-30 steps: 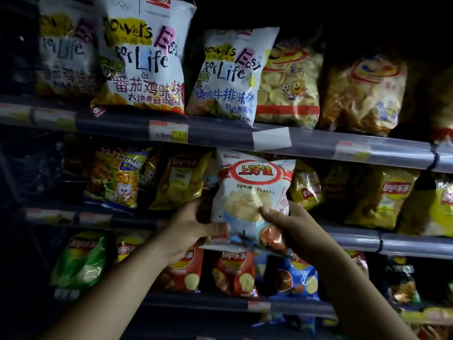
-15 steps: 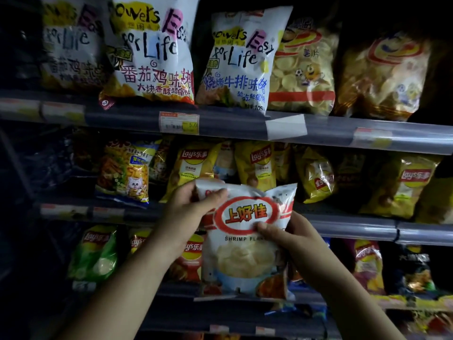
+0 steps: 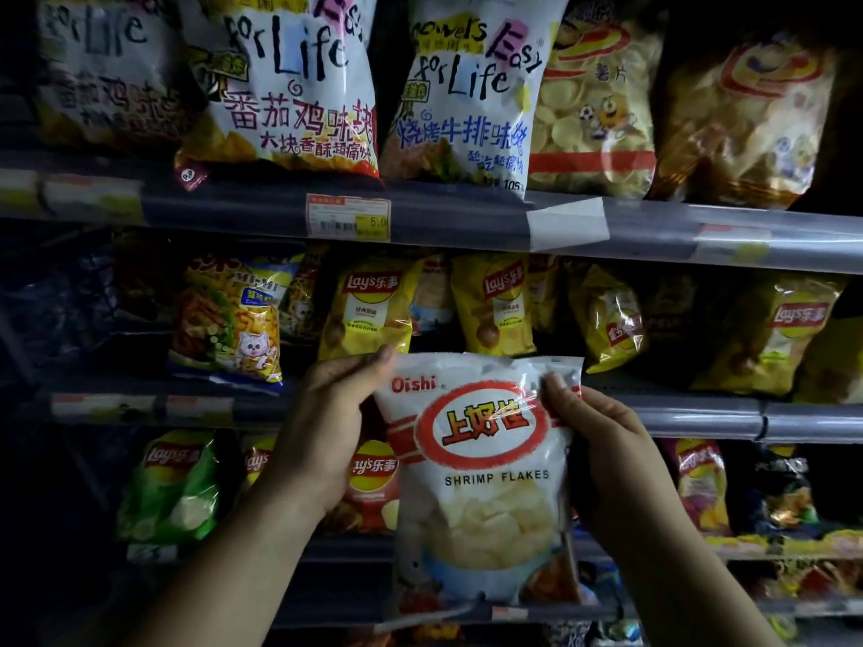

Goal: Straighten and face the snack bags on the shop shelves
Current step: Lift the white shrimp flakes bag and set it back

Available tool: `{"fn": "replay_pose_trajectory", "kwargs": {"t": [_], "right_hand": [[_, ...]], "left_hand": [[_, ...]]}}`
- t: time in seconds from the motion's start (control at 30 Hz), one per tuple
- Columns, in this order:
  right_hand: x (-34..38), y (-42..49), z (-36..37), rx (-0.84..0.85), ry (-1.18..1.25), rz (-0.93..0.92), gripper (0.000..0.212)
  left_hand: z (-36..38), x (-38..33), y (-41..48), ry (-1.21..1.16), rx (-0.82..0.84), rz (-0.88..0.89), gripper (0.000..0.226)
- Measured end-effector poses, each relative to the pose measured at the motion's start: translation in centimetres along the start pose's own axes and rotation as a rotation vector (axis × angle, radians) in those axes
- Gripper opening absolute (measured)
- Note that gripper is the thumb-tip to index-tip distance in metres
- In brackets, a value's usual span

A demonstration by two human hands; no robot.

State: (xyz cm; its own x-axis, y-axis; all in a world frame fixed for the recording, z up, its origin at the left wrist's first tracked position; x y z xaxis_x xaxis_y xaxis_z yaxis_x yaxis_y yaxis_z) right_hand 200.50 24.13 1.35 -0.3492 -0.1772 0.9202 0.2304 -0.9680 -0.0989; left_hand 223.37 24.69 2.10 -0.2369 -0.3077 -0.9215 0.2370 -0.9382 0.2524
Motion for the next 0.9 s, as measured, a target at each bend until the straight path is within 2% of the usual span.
{"fn": "replay_pose_trajectory", "kwargs": {"t": [0.07,0.13,0.2,0.27,0.33,0.4,0.5,0.53,0.63,0.7,0.73,0.83,0.9], "right_hand": [[-0.3,0.1,-0.1,-0.016,0.008,0.009,0.028],[-0.3,0.3,-1.0,-0.063,0.013,0.011,0.029],[0.4,0.5,-3.2,-0.169,0.015,-0.020,0.029],[1.6,0.7,-5.5,-0.246,0.010,-0.056,0.029],[2.7,1.0,-6.8,-0.270,-0.018,-0.067,0.028],[3.6,2.0,-7.3,-0.274,-0.048,-0.084,0.028],[5.1,3.8,-7.1,-0.247,-0.094,-0.107,0.026],[5.7,4.4,-7.1,-0.236,-0.114,-0.122,0.026],[6.9,5.7,-7.0,-0.126,-0.286,-0.189,0.035],[6.1,6.7,-6.9,-0.007,-0.454,-0.137,0.052],[5.5,7.1,-6.9,0.036,-0.514,-0.098,0.055],[5.7,8.8,-8.3,-0.021,-0.587,-0.107,0.053],[6.2,10.2,-9.0,-0.091,-0.611,-0.135,0.071]], "left_hand": [[-0.2,1.2,0.3,-0.012,0.000,-0.064,0.040],[-0.1,2.3,0.7,-0.077,0.014,-0.131,0.034],[-0.6,3.1,1.4,-0.136,-0.006,-0.163,0.048],[-0.9,3.6,2.0,-0.046,0.007,-0.132,0.059],[1.3,4.3,1.8,0.096,0.113,-0.128,0.069],[4.0,6.0,0.8,0.224,0.224,-0.201,0.069],[8.2,6.3,-0.7,0.383,0.357,-0.148,0.066],[8.5,5.7,-0.5,0.413,0.307,-0.122,0.064],[8.5,4.3,1.5,0.412,0.159,-0.037,0.040],[8.6,3.7,3.4,0.407,0.074,0.007,0.031],[8.6,3.6,4.3,0.400,0.033,0.020,0.030],[9.0,3.8,6.5,0.374,-0.033,0.051,0.039],[8.8,4.5,7.8,0.404,-0.024,0.028,0.065]]}}
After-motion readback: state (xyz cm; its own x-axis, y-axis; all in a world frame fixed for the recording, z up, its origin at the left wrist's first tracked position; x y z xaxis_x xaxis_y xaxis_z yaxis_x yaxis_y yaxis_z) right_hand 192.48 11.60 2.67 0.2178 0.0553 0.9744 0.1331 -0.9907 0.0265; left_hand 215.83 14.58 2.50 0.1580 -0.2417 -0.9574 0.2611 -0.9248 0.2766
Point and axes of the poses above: each hand's wrist, its own y-axis towards the middle knuckle, its own z-axis out of the palm, x = y × z, the point moved 9 cm from there along y, towards the middle knuckle, and after that the axes turned 8 degrees about z, right-handed, at the moved point
